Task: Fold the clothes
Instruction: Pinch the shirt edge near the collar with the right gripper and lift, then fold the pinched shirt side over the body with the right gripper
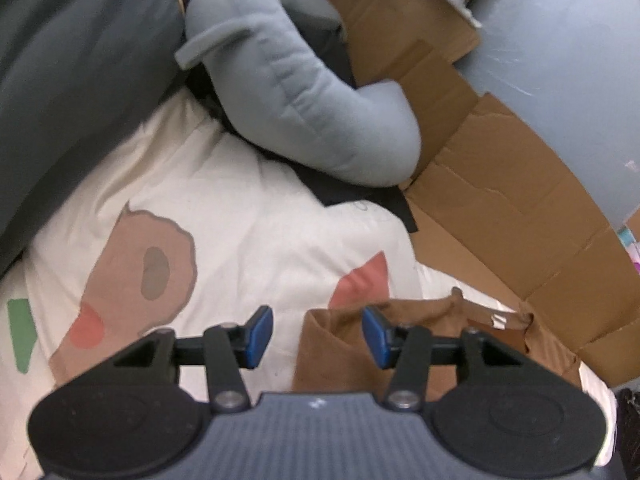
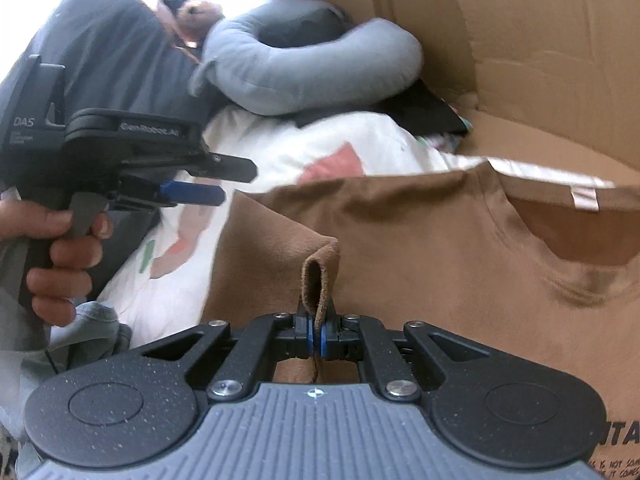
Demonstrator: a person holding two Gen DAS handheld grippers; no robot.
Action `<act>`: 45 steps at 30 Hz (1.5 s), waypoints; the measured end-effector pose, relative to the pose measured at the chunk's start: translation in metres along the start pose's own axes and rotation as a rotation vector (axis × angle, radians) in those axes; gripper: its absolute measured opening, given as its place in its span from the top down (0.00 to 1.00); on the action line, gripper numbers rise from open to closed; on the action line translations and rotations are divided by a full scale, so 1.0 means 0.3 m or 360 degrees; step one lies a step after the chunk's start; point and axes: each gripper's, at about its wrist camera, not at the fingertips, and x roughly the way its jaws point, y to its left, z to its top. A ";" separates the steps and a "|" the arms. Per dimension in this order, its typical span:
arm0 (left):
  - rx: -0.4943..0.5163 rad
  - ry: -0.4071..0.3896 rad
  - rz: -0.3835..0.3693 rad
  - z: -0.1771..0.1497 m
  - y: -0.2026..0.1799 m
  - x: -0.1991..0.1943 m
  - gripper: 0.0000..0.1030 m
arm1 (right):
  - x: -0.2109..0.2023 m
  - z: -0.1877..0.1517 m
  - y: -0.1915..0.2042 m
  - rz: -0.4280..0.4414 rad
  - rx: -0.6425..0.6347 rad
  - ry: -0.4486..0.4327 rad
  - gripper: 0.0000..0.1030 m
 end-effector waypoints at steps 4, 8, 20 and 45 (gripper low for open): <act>0.0011 0.0045 0.0003 0.024 -0.012 0.043 0.51 | 0.036 -0.009 -0.074 -0.0044 0.0150 0.0050 0.96; 0.0063 0.0090 0.0011 0.045 -0.033 0.079 0.51 | 0.071 -0.025 -0.151 -0.0006 0.0327 0.0106 0.85; 0.0125 0.0228 -0.0003 0.072 -0.026 0.124 0.62 | 0.081 -0.009 -0.249 0.0111 0.0611 0.0023 0.98; 0.0192 0.0182 0.0146 0.087 -0.077 0.157 0.93 | 0.017 -0.045 -0.280 -0.0038 0.0517 0.0081 0.99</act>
